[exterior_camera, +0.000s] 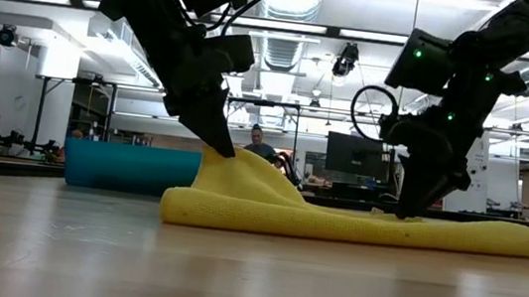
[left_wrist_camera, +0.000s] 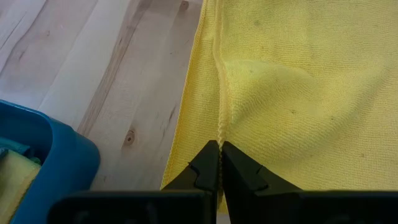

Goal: Fold microfiber towels
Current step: Fold the yellow microfiber towel

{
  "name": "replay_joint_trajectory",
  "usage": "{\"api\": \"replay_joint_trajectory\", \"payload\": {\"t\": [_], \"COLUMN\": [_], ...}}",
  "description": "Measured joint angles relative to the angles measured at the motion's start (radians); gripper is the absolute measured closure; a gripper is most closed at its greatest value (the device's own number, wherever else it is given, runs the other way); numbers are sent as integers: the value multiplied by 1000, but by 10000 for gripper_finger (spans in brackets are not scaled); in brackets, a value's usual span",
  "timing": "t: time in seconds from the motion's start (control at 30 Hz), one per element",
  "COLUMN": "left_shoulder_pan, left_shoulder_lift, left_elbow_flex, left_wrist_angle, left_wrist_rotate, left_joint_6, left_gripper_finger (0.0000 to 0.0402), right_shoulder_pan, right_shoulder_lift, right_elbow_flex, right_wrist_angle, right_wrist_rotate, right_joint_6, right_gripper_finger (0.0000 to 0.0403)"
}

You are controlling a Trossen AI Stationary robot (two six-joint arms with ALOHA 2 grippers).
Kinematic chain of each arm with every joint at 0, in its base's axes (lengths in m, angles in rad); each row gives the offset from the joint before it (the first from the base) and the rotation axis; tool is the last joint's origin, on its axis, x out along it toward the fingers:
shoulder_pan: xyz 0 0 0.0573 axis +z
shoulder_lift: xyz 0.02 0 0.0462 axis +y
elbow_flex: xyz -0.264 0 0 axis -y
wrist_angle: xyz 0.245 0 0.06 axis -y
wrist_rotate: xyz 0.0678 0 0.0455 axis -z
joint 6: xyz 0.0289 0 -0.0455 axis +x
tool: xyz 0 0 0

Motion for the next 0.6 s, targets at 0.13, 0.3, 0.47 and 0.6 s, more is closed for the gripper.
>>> {"api": "replay_joint_trajectory", "payload": {"t": [0.13, 0.3, 0.47, 0.6], "left_shoulder_pan": [0, 0, 0, 0], "left_shoulder_lift": [0, 0, 0, 0], "left_elbow_flex": [0, 0, 0, 0], "left_wrist_angle": [1, 1, 1, 2], "left_wrist_rotate": [0, 0, 0, 0], "left_joint_6": [0, 0, 0, 0], "left_gripper_finger": [402, 402, 402, 401], "right_shoulder_pan": [0, 0, 0, 1], "right_shoulder_lift": [25, 34, 27, 27], "right_elbow_flex": [0, 0, 0, 0], "right_wrist_angle": [14, 36, 60, 62], "right_wrist_rotate": [0, -4, -17, -34], "right_joint_6": [-6, -23, -38, -47], "right_gripper_finger": [311, 318, 330, 338]}}
